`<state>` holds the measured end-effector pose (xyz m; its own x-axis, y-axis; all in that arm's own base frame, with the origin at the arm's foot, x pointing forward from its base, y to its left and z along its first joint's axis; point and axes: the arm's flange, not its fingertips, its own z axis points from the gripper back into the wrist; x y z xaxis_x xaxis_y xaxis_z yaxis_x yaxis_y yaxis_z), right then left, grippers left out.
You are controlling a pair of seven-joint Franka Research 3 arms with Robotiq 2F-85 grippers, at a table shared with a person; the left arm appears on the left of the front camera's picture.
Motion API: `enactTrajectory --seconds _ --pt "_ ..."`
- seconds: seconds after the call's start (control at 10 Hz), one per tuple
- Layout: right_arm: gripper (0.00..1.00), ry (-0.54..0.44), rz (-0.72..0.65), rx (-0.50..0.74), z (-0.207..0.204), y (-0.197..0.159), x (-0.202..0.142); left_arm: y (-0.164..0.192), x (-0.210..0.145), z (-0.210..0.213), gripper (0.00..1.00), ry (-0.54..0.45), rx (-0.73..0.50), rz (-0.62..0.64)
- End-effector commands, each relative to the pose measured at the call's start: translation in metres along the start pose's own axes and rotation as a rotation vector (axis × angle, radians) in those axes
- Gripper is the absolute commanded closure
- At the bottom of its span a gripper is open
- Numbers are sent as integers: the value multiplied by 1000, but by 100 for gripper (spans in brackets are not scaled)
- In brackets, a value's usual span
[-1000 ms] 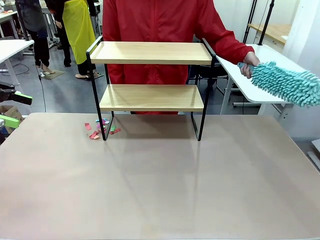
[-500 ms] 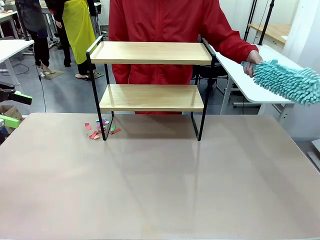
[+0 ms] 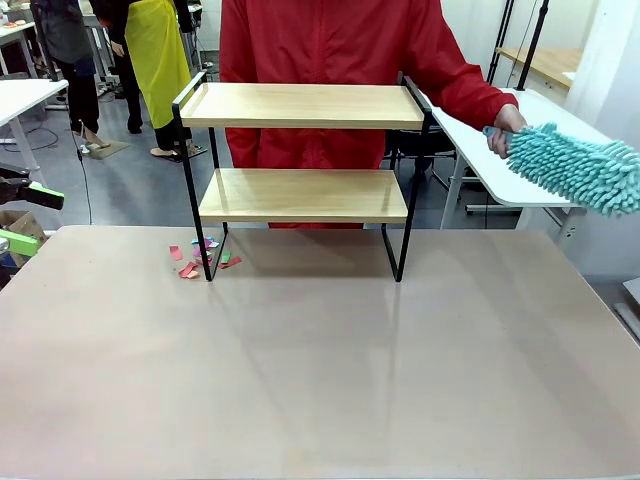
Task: Clean the shelf.
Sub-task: Hand the Duster back to the human.
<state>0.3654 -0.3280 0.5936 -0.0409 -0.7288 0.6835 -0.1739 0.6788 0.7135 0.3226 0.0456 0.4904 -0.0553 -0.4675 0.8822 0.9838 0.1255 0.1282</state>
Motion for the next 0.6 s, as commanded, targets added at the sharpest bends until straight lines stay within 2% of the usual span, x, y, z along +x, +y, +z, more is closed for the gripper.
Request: enactTrajectory --seconds 0.0,0.5 --pt "0 -1 9 5 4 4 0 1 2 -1 0 -29 8 -11" --pt "0 -1 9 5 4 4 0 1 2 -1 0 -29 8 -11"
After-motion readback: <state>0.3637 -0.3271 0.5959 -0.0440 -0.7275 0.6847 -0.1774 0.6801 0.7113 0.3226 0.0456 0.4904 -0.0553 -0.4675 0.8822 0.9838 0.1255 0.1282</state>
